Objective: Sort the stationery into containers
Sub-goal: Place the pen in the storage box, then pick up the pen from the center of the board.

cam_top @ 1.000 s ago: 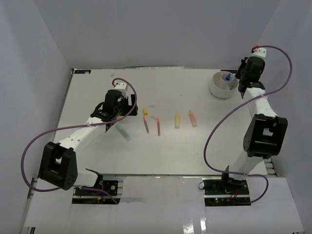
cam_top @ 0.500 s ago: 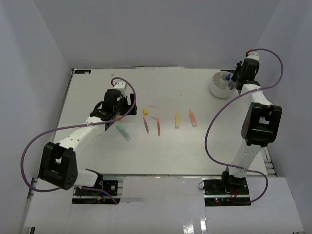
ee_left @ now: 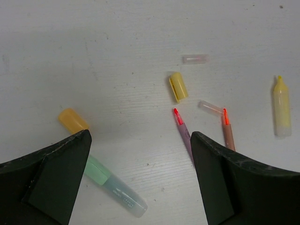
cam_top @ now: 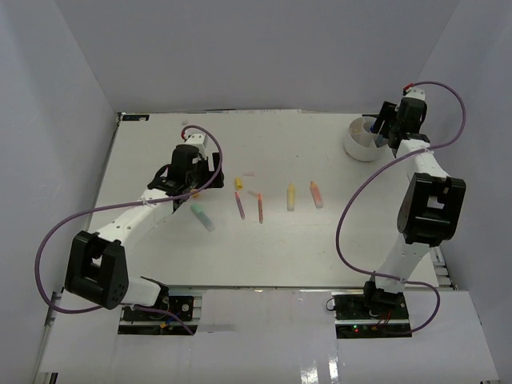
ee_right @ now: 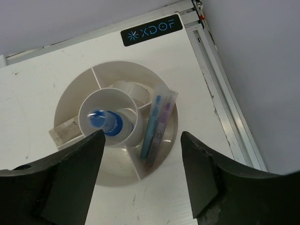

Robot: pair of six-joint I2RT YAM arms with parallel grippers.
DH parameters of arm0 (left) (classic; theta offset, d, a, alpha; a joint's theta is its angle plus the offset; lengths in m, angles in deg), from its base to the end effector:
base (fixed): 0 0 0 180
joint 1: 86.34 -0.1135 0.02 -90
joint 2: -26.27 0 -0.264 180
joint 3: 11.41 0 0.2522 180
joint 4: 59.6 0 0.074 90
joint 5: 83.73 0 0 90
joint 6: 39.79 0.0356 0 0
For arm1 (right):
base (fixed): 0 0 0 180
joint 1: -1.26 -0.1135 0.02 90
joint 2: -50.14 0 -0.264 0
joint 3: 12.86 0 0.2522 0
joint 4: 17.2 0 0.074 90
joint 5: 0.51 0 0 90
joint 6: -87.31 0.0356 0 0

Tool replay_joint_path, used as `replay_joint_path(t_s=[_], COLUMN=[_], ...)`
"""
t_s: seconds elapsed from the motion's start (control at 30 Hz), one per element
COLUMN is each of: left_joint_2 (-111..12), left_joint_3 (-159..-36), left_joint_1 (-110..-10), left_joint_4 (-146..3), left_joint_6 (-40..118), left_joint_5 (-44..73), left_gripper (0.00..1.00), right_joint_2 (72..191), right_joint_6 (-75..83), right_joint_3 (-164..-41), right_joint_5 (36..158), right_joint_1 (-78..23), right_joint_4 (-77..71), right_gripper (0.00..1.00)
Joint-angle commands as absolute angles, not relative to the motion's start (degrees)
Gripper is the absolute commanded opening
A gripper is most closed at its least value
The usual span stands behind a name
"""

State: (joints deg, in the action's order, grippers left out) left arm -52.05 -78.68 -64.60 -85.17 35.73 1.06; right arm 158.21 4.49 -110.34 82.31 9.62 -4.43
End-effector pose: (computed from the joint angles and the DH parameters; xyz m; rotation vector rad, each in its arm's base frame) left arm 0.2816 -0.1088 0.2584 0.0898 2.2165 -0.2507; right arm 0.4447 -0.0699 0.2748 0.3479 1.9468 -0.1373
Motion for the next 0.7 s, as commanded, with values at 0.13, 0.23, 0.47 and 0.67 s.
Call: replay_joint_path(t_s=[0.13, 0.23, 0.47, 0.67], left_joint_2=[-53.0, -53.62, -52.74, -56.16], left_joint_3=[-83.7, -85.63, -84.85, -82.38], left_joint_1=[-64.89, -64.8, -59.63, -54.0], left_joint_4=[-90.66, -93.65, -97.88, -98.75], left_joint_6=[29.3, 26.57, 19.82, 13.74], left_joint_5=[4.77, 6.18, 3.11, 0.48], left_gripper=[0.98, 0.98, 0.98, 0.95], right_joint_2=[136.03, 126.28, 106.32, 98.66], right_joint_6=[4.08, 6.71, 14.27, 18.67], right_joint_3=[-99.06, -91.5, -73.59, -62.4], right_joint_5=[88.86, 95.53, 107.21, 114.0], right_joint_1=[9.43, 9.17, 9.17, 6.29], right_joint_4=[-7.48, -9.59, -18.54, -30.41], right_gripper=[0.93, 0.9, 0.9, 0.9])
